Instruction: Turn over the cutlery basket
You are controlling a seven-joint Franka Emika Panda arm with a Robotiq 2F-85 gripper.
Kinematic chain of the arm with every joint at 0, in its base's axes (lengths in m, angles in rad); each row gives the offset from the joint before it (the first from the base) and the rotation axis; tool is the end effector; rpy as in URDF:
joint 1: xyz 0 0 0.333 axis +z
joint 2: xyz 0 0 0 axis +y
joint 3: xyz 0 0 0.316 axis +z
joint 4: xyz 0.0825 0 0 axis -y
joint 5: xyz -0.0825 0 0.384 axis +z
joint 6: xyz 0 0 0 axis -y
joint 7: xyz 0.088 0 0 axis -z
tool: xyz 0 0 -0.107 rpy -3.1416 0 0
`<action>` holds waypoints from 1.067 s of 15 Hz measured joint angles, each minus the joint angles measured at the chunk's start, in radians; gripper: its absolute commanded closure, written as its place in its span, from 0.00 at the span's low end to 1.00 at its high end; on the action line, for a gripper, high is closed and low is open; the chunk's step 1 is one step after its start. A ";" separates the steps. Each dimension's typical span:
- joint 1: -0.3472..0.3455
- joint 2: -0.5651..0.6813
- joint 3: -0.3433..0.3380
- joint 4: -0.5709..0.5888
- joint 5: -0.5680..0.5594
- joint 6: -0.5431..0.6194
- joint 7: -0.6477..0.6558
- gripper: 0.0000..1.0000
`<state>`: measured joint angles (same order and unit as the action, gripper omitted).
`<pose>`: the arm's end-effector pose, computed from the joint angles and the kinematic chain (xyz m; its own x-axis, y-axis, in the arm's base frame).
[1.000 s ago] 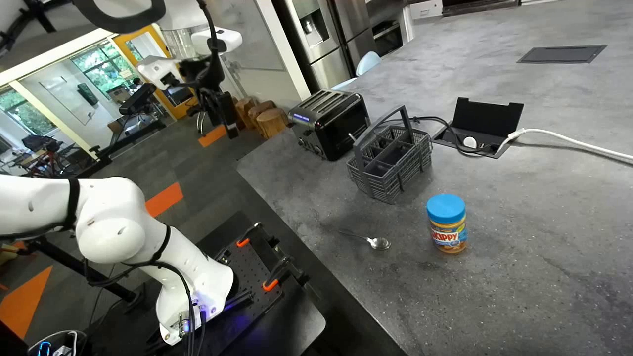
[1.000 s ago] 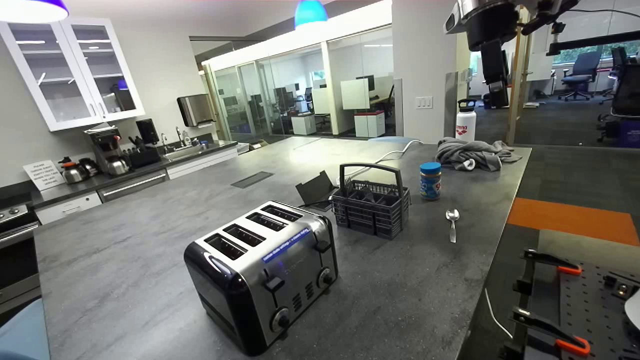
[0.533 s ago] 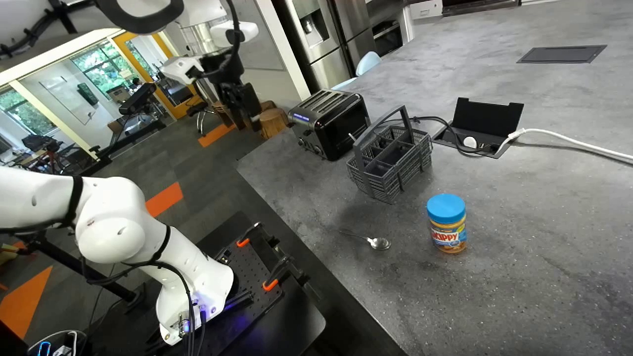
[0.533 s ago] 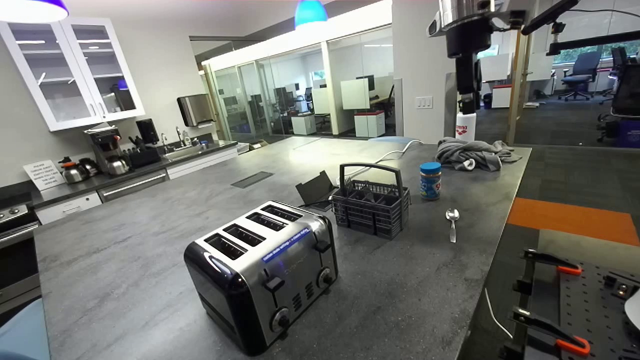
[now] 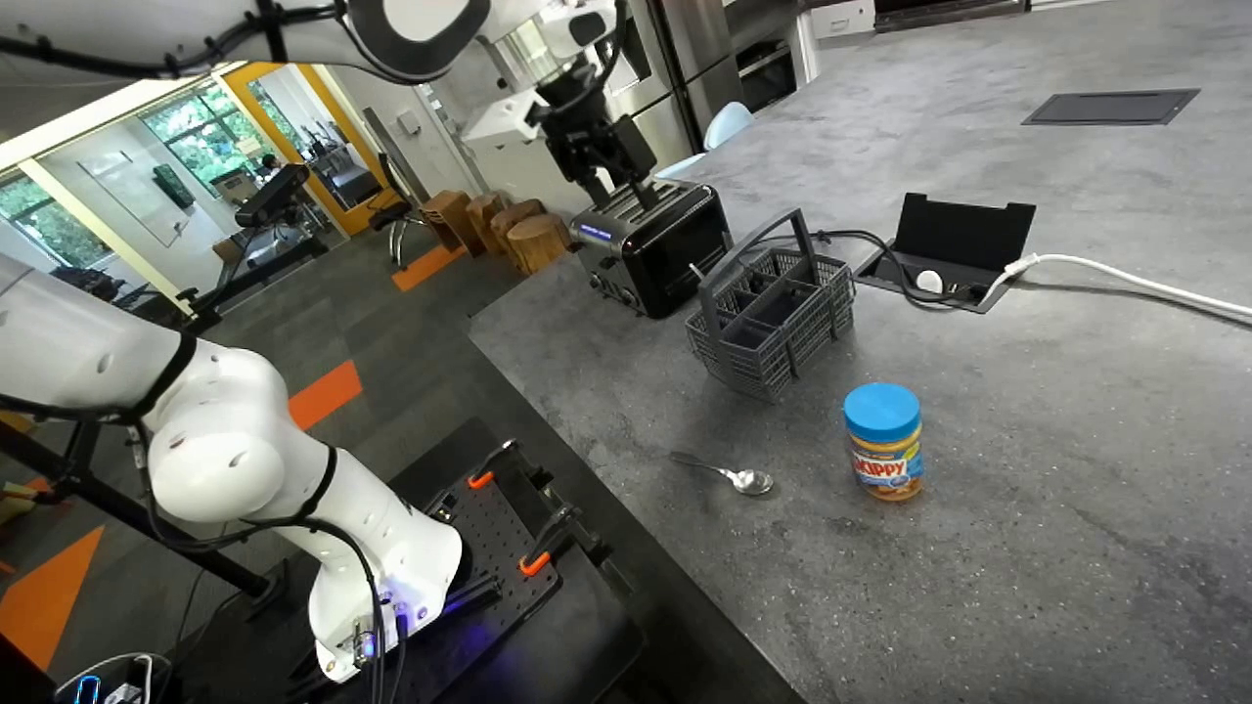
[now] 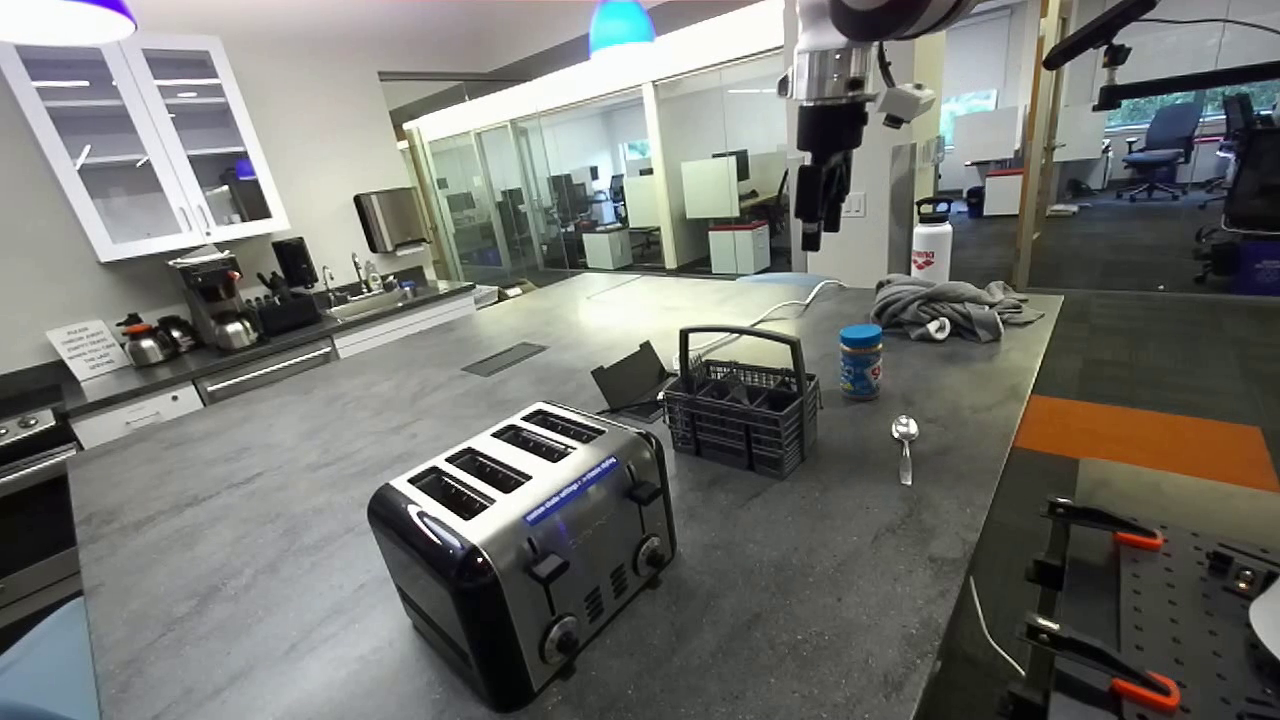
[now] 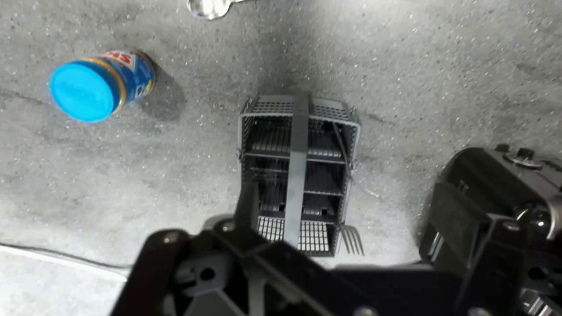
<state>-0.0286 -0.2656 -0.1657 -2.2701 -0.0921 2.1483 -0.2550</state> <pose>0.4723 -0.1004 0.4780 0.9858 0.1118 0.1252 0.1031 -0.9919 0.0741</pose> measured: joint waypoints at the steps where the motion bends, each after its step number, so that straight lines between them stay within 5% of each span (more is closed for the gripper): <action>1: -0.004 0.045 -0.003 0.028 0.005 0.028 0.000 0.00; 7: -0.030 0.292 -0.005 0.208 0.037 0.060 0.004 0.00; 16: -0.033 0.327 0.007 0.233 0.016 0.099 0.004 0.00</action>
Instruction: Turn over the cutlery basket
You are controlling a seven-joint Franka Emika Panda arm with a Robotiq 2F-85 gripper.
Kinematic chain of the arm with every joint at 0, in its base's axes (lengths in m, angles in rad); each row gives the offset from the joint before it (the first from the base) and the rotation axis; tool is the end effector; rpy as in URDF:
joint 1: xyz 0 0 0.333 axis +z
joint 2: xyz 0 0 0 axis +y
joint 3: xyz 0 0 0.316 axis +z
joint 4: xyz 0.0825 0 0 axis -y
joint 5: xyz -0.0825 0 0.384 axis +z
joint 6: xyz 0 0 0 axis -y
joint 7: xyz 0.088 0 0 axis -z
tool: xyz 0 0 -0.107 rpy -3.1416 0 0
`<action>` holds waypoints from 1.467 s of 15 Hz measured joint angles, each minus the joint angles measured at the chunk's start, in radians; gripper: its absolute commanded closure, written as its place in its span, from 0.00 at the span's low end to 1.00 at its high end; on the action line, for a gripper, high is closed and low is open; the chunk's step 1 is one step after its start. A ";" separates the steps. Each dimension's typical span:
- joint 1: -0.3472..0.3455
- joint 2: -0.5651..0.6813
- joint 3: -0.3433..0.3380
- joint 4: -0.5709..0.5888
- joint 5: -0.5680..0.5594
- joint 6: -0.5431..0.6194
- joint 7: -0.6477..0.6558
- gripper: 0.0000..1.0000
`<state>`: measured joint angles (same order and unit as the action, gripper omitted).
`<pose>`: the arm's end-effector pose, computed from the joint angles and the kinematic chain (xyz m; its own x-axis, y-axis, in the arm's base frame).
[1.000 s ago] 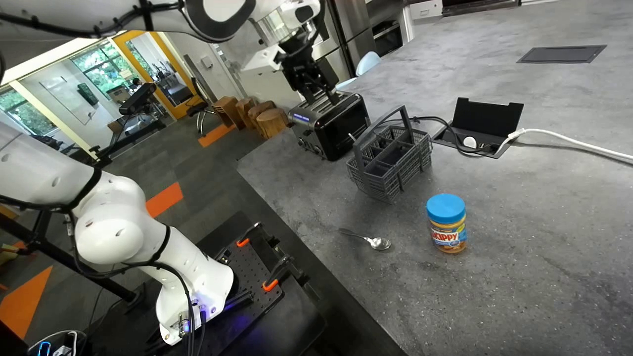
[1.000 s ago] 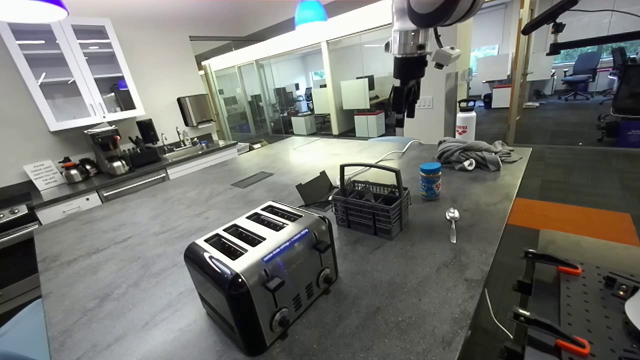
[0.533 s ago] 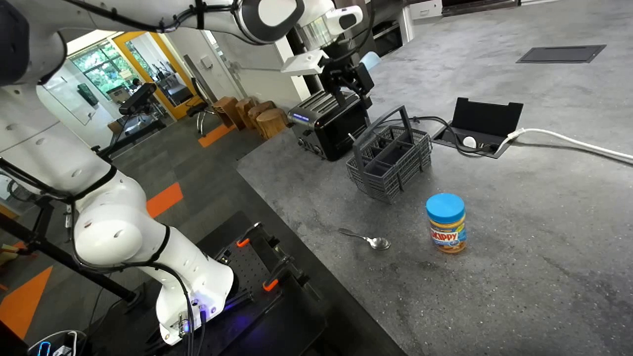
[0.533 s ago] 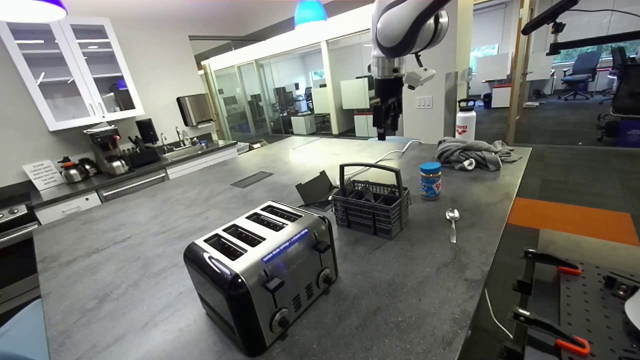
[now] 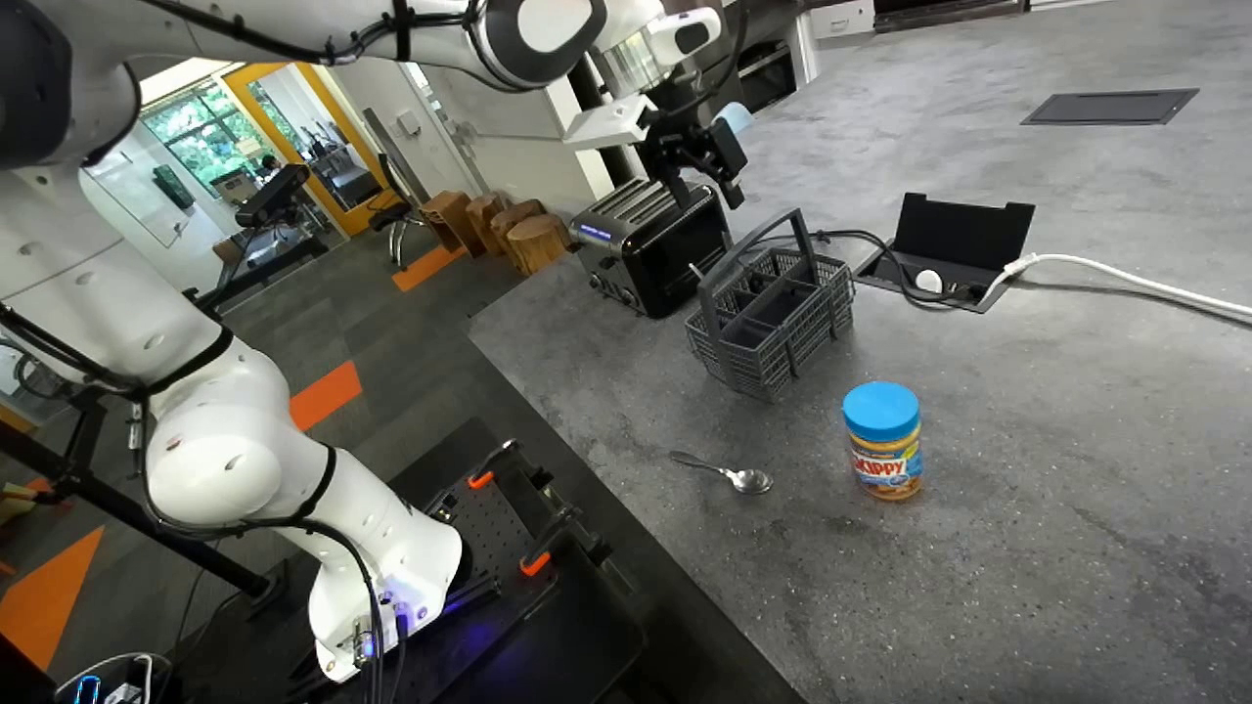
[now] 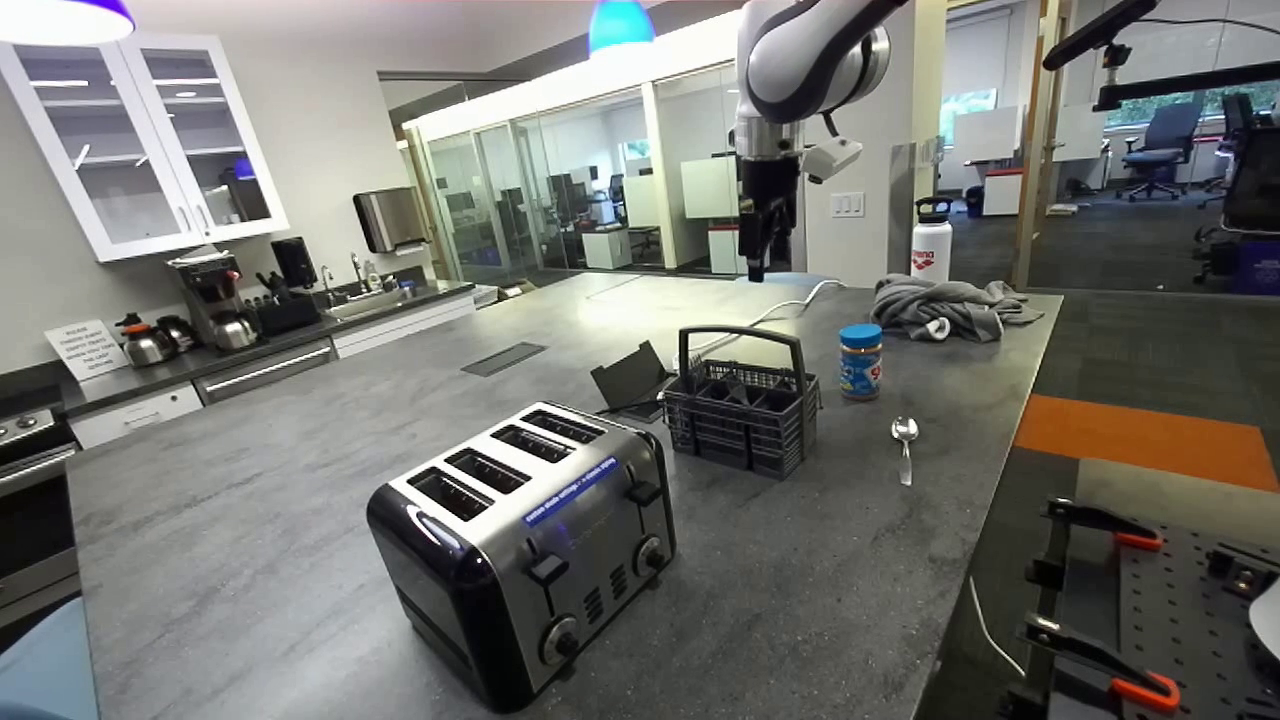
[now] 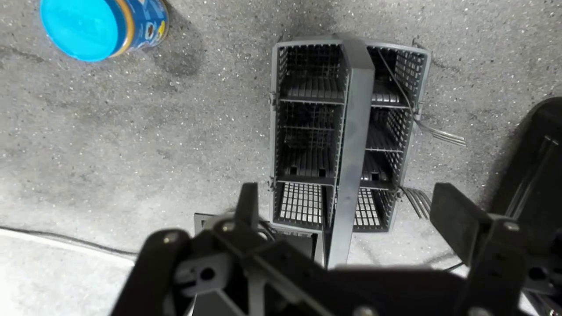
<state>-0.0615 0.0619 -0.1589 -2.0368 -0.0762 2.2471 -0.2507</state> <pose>0.5638 -0.1274 0.4289 0.9891 0.0807 0.1233 0.0673 -0.9917 0.1096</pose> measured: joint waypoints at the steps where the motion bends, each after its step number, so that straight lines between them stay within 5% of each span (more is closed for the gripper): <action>1: 0.000 0.012 0.005 0.000 -0.012 0.031 0.000 0.00; 9: -0.012 0.136 0.037 0.000 -0.016 0.237 -0.003 0.00; 18: -0.066 0.201 0.075 0.005 0.099 0.256 -0.062 0.00; 19: -0.068 0.206 0.075 0.006 0.100 0.256 -0.062 0.25; 22: -0.073 0.222 0.075 0.012 0.100 0.255 -0.062 0.41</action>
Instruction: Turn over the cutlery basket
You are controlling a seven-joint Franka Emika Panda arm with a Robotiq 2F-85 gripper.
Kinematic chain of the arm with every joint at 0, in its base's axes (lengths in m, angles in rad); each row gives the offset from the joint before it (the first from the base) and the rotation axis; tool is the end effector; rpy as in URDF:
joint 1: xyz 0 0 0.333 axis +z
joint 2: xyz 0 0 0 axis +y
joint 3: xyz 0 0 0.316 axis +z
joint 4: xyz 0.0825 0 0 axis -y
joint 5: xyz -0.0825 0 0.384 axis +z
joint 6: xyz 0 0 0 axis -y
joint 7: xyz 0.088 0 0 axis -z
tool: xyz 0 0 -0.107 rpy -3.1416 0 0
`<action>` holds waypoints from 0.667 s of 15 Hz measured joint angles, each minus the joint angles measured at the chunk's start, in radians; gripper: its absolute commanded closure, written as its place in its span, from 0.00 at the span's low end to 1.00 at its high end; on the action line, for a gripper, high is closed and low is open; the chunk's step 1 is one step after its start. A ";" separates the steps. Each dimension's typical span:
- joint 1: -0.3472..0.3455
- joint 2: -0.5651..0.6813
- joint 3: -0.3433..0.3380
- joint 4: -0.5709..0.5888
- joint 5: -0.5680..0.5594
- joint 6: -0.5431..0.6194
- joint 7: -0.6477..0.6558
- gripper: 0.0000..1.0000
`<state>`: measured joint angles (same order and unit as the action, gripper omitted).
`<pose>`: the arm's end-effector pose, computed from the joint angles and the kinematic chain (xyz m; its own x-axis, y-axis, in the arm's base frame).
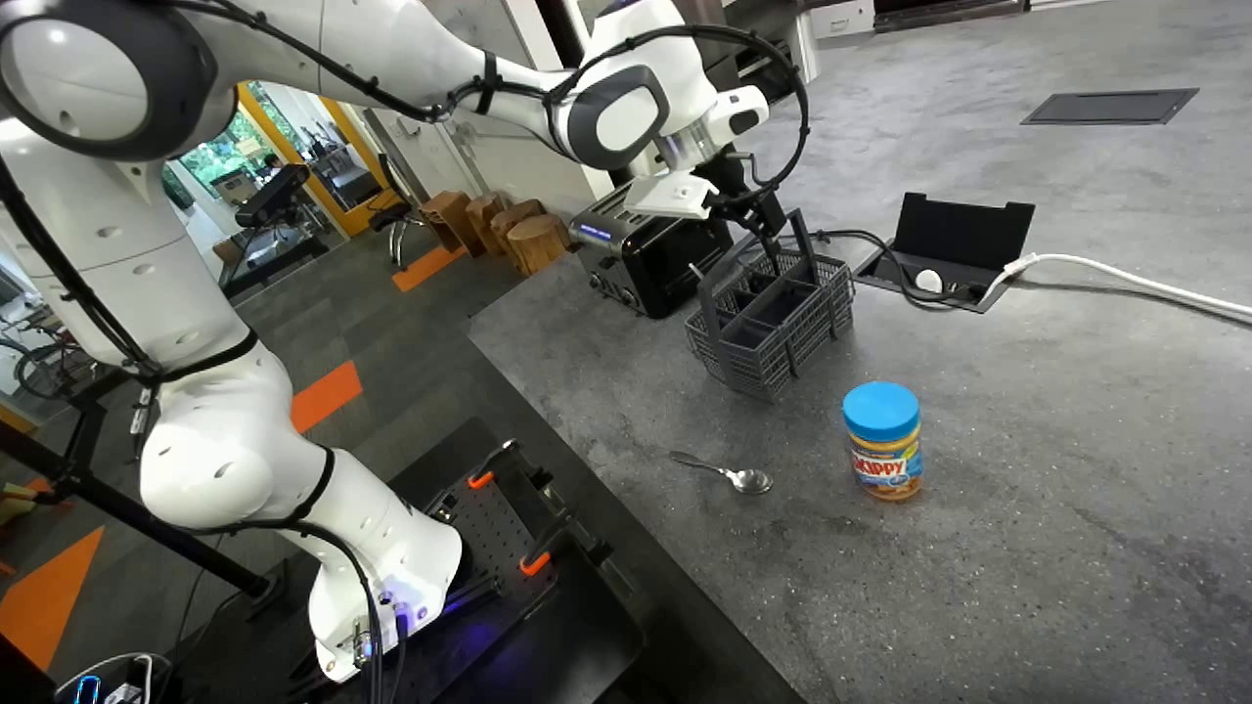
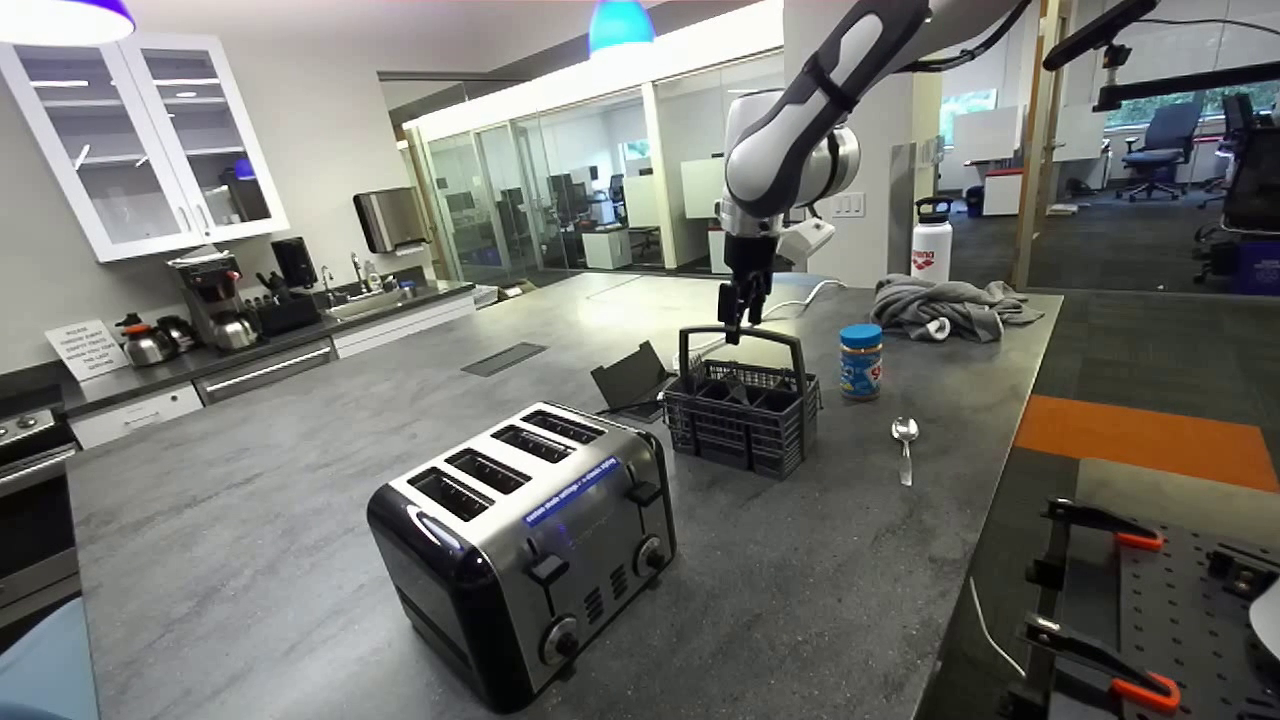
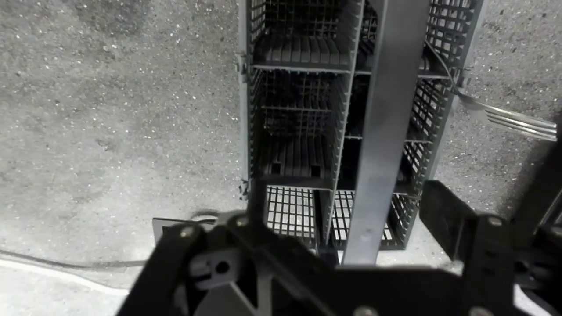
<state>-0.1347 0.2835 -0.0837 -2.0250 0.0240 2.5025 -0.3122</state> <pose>0.6000 -0.1313 0.3286 0.9794 0.0861 0.1828 0.0753 -0.9950 0.0649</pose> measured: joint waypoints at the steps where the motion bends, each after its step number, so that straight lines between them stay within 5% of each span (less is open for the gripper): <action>1: -0.001 0.004 0.000 0.001 0.000 0.000 0.000 0.51; 7: -0.001 0.018 0.001 0.013 -0.001 -0.003 0.000 0.97; 10: -0.001 0.021 0.002 0.015 -0.004 -0.008 0.001 1.00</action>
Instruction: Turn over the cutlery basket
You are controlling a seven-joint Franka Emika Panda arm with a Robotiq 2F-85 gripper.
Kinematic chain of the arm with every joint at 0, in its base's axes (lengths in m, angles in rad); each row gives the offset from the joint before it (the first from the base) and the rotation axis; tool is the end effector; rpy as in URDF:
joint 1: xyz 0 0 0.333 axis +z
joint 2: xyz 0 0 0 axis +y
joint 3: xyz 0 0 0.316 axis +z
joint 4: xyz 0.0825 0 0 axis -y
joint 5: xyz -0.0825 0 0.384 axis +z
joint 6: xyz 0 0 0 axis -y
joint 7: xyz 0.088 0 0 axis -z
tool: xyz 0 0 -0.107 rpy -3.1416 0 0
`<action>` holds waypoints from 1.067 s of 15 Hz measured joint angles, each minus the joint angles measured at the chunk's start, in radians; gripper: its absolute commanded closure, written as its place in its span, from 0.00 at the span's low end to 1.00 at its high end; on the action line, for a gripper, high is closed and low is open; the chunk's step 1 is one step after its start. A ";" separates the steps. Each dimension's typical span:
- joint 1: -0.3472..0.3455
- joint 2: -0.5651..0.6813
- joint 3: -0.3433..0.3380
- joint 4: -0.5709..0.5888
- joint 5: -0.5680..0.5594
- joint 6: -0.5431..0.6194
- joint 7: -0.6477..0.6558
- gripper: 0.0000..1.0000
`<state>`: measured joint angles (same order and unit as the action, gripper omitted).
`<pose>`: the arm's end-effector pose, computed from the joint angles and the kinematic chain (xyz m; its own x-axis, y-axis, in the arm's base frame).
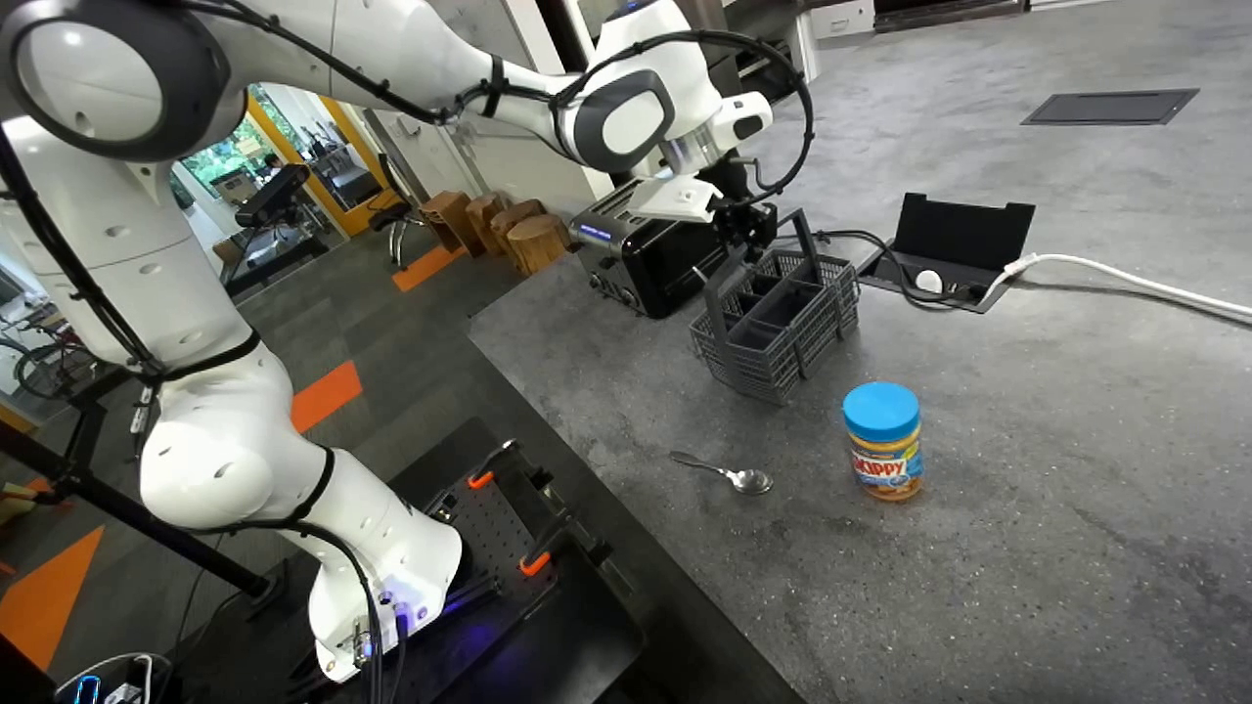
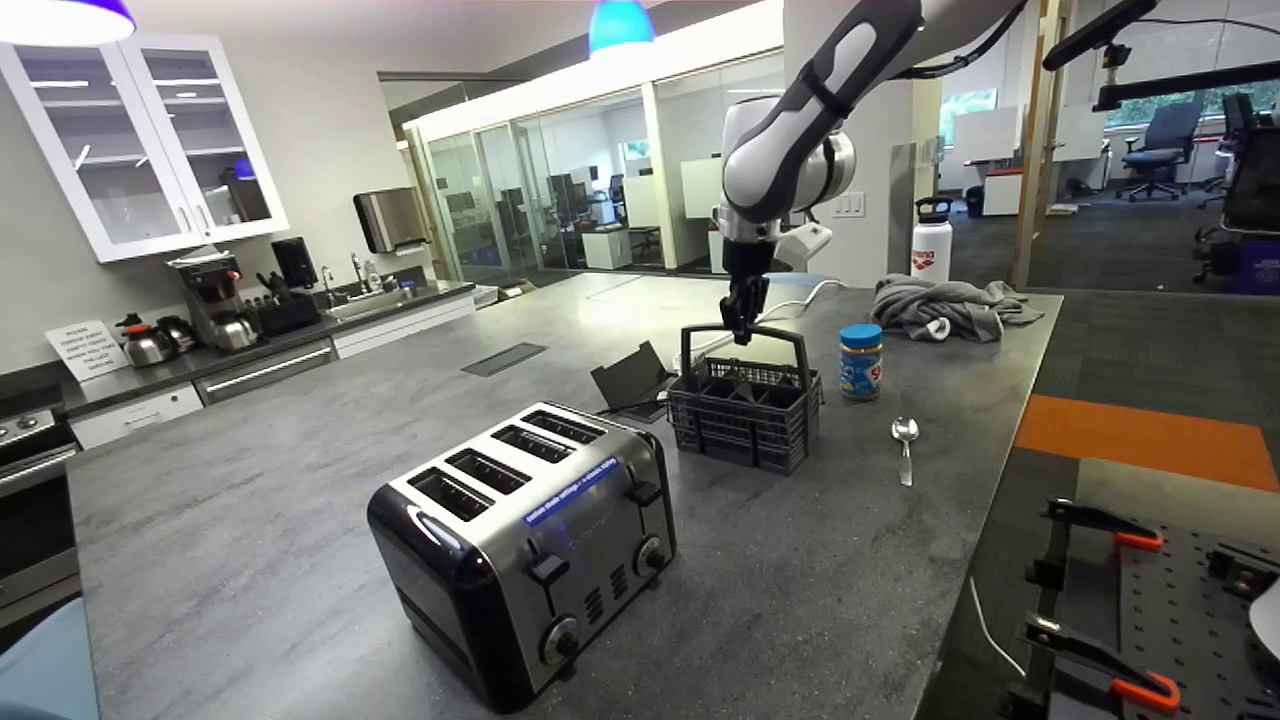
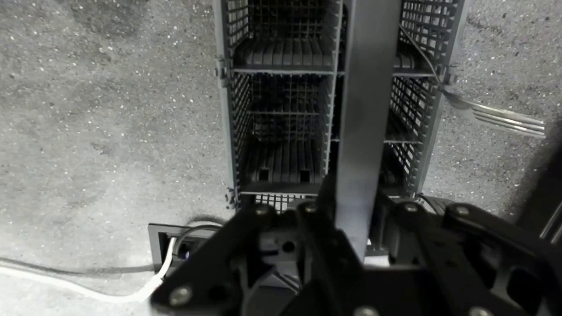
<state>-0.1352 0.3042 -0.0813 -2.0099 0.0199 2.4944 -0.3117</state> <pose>0.6037 -0.1308 0.3218 0.9815 0.0905 0.1688 0.0806 -0.9947 0.0645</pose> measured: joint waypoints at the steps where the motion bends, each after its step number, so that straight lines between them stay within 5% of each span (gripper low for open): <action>1: 0.000 0.003 0.000 0.001 -0.002 0.000 0.000 0.98; 9: 0.002 -0.003 0.003 0.037 -0.057 -0.051 -0.010 0.97; 16: -0.004 -0.046 0.028 0.152 -0.057 -0.219 -0.270 0.97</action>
<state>-0.1391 0.2584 -0.0534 -1.8580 -0.0372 2.2758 -0.5818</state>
